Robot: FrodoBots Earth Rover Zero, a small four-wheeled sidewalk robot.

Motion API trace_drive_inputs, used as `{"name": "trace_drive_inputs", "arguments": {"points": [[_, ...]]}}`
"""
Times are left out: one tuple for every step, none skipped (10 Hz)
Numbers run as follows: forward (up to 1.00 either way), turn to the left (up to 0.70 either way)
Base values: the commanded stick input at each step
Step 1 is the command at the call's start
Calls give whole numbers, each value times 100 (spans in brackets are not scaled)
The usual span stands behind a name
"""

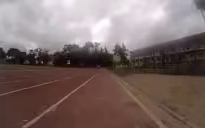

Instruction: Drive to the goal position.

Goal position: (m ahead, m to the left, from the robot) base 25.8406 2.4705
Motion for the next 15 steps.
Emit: {"name": "trace_drive_inputs", "arguments": {"points": [[70,0],[70,0],[70,0],[70,0],[70,0],[70,0],[70,0],[70,0],[70,0],[70,0],[70,0],[70,0],[70,-9],[70,-18],[70,-24]]}}
